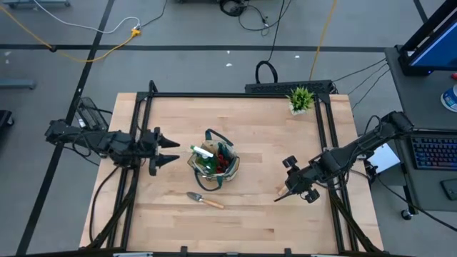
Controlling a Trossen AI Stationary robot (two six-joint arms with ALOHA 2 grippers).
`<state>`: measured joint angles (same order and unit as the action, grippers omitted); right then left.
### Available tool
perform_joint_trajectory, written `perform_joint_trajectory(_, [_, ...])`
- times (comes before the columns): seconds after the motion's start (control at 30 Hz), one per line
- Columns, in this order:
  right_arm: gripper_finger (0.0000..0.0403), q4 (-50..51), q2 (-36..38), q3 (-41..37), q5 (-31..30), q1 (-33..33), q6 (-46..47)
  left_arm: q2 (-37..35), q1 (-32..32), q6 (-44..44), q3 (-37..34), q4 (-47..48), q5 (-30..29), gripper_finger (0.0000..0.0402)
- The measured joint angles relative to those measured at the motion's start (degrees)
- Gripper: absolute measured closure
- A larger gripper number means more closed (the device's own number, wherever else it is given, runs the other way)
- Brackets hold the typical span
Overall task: Pick & Place Garden tools in Gardening bag
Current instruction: Put the brown hand rake into the gardening bag
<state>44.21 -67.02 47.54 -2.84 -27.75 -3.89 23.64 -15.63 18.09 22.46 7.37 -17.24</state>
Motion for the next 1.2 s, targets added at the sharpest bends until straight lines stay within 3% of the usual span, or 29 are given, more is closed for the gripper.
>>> perform_joint_trajectory(0.37, [0.023, -6.3, -5.2, -4.0, 1.54, -0.02, -1.39, -0.54, -4.51, -1.27, -1.08, -0.44, -4.01, 0.0151])
perform_joint_trajectory(1.2, [0.0238, -6.19, -13.12, -6.92, 0.95, 2.68, 0.47, -4.31, -10.85, 1.57, -13.2, -12.16, -5.37, 0.0151])
